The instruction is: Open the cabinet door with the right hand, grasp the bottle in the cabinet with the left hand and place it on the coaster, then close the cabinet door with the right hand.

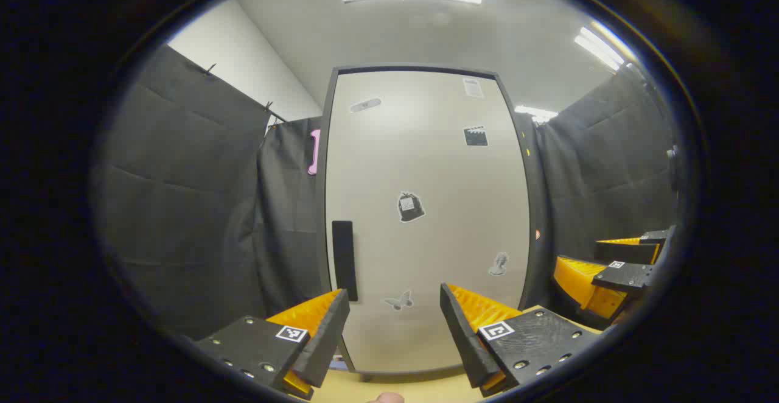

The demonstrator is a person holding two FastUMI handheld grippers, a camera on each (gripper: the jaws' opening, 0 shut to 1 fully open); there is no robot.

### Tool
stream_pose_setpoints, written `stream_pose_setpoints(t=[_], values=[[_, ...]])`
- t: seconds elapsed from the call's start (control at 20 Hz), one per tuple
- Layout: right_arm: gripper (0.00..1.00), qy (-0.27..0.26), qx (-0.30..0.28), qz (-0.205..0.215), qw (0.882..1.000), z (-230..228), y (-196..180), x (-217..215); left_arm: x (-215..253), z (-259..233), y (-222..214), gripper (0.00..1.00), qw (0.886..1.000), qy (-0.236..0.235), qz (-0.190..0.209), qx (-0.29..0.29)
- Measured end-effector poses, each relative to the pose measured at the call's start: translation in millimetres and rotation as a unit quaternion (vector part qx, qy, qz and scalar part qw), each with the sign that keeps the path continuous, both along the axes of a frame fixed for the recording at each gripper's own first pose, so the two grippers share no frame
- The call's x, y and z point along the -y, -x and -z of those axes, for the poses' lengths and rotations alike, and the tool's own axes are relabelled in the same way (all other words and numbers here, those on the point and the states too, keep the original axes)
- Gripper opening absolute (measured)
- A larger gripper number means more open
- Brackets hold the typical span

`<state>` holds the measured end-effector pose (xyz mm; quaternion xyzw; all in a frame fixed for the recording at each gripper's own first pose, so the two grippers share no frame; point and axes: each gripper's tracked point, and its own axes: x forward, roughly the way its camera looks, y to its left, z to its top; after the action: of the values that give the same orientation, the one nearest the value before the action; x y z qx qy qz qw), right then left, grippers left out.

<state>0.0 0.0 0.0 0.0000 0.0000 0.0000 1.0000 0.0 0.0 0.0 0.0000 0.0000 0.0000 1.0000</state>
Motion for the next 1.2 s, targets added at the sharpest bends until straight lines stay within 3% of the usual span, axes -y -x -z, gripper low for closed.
stream_pose_setpoints(t=[0.1,0.85,0.9,1.1,1.15,1.2], values=[[0.93,0.002,0.001,-0.002,1.0,-0.9,0.3,-1.1,-0.6,0.6,0.0,0.86,1.0,-0.001,-0.003,-0.002],[0.93,0.0,0.002,-0.009,1.0,-1.5,3.0,-6.0,-2.6,-3.1,2.2,0.86,1.0,0.0,-0.004,0.003],[0.93,0.001,0.003,-0.011,1.0,-2.2,3.3,-7.2,-2.9,-2.2,2.3,0.91,1.0,0.0,-0.005,0.001],[0.93,-0.001,0.004,-0.016,1.0,-3.0,3.5,-8.9,-1.8,-1.6,1.5,0.86,1.0,0.0,-0.003,0.001],[0.93,-0.001,0.003,-0.017,1.0,-2.6,3.9,-10.0,-2.9,-2.4,1.7,0.9,1.0,-0.002,-0.004,0.003],[0.93,0.0,0.003,-0.018,1.0,-2.3,3.4,-9.7,-2.4,-3.2,1.5,0.86,1.0,-0.001,-0.004,0.004]])
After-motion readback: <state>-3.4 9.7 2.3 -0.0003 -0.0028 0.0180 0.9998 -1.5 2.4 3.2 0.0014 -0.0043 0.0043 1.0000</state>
